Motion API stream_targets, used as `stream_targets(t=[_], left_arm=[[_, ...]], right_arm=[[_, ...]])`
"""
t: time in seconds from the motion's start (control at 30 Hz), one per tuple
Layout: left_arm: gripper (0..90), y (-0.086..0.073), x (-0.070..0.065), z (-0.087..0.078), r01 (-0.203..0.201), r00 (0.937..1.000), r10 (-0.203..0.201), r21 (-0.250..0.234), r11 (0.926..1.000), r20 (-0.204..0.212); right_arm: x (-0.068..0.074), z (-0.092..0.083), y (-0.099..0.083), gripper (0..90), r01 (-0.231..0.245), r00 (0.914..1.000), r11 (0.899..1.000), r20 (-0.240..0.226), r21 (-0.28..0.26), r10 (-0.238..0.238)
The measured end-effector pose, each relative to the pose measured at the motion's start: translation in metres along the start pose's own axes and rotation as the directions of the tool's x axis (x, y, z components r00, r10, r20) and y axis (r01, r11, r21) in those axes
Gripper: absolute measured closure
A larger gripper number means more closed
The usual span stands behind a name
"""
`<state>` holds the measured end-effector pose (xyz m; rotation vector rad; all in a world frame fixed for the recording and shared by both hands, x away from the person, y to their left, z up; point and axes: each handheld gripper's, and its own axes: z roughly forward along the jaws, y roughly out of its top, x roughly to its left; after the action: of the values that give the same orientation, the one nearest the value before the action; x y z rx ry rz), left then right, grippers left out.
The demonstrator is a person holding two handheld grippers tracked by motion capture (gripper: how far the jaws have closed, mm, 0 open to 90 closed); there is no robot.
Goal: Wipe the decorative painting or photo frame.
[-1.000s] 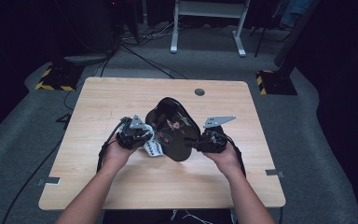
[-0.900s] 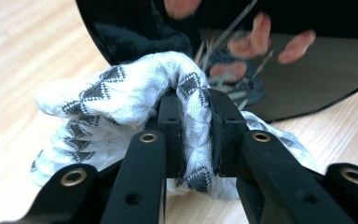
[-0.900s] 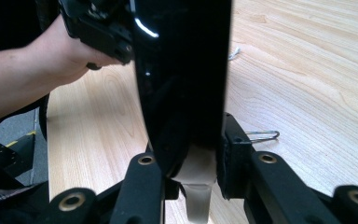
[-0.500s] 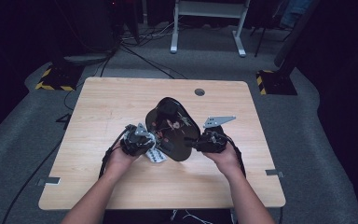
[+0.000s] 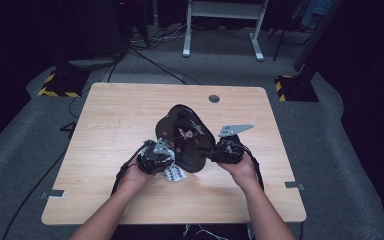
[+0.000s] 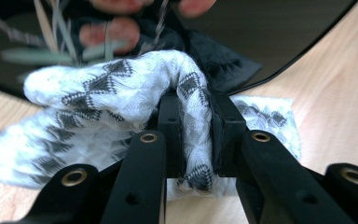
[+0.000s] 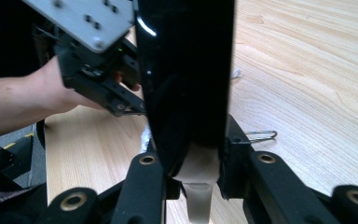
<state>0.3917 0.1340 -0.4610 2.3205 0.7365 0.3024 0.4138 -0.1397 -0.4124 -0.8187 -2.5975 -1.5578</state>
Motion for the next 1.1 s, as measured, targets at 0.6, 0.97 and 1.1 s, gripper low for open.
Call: stream_targets(t=[0.6, 0.97, 1.1], left_arm=[[77.8, 0.039, 0.012, -0.090, -0.027, 0.9990, 0.018, -0.216, 0.9760, -0.040], [77.7, 0.068, 0.016, -0.124, -0.050, 0.9971, 0.032, -0.289, 0.9560, -0.068], [77.7, 0.079, 0.016, -0.133, -0.059, 0.9969, 0.040, -0.309, 0.9493, -0.068]], right_arm=[[0.000, -0.001, 0.000, 78.4, 0.008, 0.9998, 1.000, 0.018, -0.001, -0.008], [0.001, 0.000, 0.000, 78.3, 0.004, 0.9998, 1.000, 0.019, -0.001, -0.004], [0.001, 0.000, 0.000, 78.3, 0.005, 0.9998, 1.000, 0.019, 0.000, -0.005]])
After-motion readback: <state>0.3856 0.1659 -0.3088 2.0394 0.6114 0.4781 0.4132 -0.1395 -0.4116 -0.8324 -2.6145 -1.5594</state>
